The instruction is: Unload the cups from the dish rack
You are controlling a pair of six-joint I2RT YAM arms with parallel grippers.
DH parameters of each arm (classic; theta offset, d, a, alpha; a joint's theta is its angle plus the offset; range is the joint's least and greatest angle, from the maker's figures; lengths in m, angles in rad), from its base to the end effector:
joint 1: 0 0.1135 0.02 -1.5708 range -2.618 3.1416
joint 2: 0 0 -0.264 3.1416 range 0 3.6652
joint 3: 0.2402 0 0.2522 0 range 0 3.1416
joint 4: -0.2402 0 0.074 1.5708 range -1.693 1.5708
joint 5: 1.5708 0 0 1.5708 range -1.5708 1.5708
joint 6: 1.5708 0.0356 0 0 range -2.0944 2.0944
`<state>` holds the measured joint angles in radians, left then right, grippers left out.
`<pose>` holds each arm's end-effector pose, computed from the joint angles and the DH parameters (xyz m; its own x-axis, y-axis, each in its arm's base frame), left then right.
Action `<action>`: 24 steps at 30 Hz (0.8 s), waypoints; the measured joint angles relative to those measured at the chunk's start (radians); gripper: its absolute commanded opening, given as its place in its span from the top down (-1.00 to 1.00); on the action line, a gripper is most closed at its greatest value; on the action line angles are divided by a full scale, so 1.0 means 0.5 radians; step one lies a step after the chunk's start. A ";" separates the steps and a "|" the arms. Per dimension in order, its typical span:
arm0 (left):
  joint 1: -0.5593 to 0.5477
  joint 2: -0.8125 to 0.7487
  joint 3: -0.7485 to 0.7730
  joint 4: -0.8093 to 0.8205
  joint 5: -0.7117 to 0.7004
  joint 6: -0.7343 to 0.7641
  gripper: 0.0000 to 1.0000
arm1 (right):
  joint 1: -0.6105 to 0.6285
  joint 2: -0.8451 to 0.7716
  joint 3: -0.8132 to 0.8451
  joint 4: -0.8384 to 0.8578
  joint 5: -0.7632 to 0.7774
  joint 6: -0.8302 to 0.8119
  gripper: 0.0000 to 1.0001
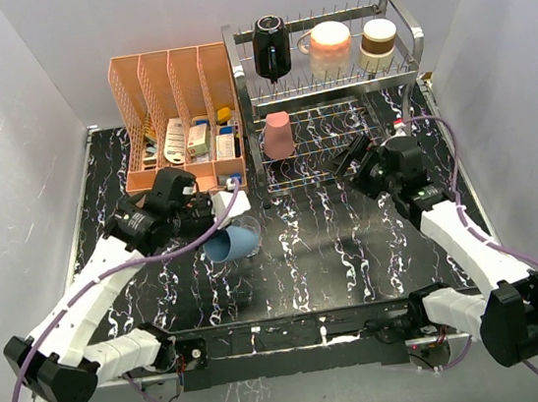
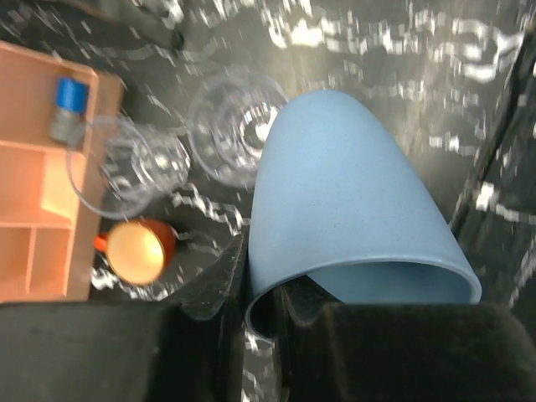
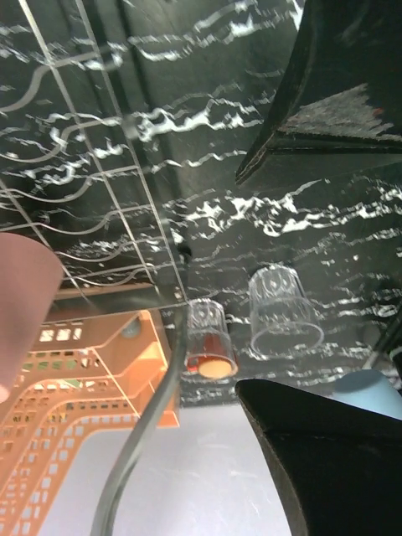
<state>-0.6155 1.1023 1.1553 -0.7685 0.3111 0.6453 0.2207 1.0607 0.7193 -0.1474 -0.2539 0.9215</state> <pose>0.1763 -0.1380 0.3512 0.0161 0.6899 -0.7238 0.9120 0.2866 0.2935 0.2300 0.0608 0.2675 -0.6181 0.6515 -0.4399 0.1060 0.6236 0.7746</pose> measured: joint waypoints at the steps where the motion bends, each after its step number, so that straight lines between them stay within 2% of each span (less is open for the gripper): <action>1: 0.012 0.034 0.029 -0.108 -0.012 0.050 1.00 | -0.018 0.015 0.045 -0.047 0.010 -0.072 -0.96; 6: 0.121 0.175 0.038 -0.487 -0.146 0.202 1.00 | -0.028 0.137 0.262 -0.138 0.079 -0.340 -0.96; 9: 0.175 0.232 -0.034 -0.536 -0.235 0.237 1.00 | -0.027 0.212 0.319 -0.125 0.125 -0.448 -0.96; 16: 0.204 0.330 -0.327 -0.404 -0.450 0.256 1.00 | -0.003 0.369 0.320 -0.009 0.268 -0.686 -0.96; 22: 0.230 0.565 -0.351 -0.190 -0.542 0.204 1.00 | 0.182 0.541 0.320 0.208 0.502 -0.920 -0.96; 24: 0.239 0.576 -0.350 -0.155 -0.542 0.185 0.77 | 0.266 0.621 0.320 0.301 0.577 -1.015 -0.96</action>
<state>-0.4961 1.3903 0.9802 -0.8459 0.0399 0.7376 0.3534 1.3712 0.8795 0.0032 0.0345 0.4137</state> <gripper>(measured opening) 0.108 0.981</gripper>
